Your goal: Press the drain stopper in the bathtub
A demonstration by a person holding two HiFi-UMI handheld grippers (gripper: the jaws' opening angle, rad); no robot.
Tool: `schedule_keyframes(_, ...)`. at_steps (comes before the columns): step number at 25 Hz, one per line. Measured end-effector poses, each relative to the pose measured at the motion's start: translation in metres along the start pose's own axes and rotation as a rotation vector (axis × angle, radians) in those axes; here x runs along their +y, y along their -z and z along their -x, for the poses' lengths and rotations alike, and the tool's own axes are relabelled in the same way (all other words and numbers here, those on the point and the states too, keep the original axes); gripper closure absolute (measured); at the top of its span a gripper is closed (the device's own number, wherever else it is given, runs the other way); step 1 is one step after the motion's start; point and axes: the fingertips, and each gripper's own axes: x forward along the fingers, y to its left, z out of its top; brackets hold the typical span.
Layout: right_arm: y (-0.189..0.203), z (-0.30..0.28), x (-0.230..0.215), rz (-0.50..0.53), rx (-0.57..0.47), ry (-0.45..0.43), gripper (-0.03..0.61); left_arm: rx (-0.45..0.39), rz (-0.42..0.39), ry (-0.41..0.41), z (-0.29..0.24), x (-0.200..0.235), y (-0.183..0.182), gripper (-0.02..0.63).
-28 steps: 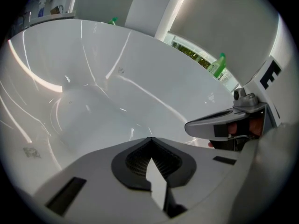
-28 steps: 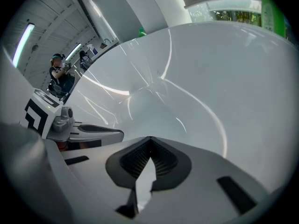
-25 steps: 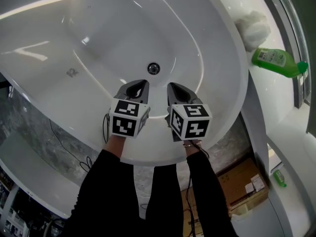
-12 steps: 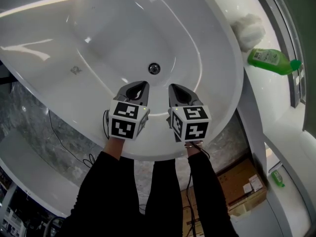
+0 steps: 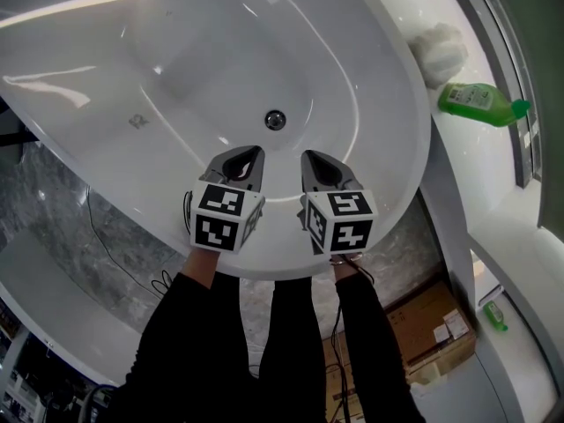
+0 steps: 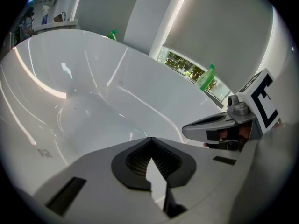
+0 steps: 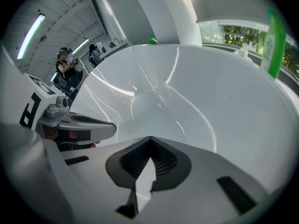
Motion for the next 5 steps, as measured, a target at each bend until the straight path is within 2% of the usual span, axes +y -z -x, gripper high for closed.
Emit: schedule_keyframes(5,0.0019,0.0041,0.0041,0.003,-0.005,-0.001,0.577,-0.019,-0.006,0.001,0.0078,-0.0011,-0.0034,0.607)
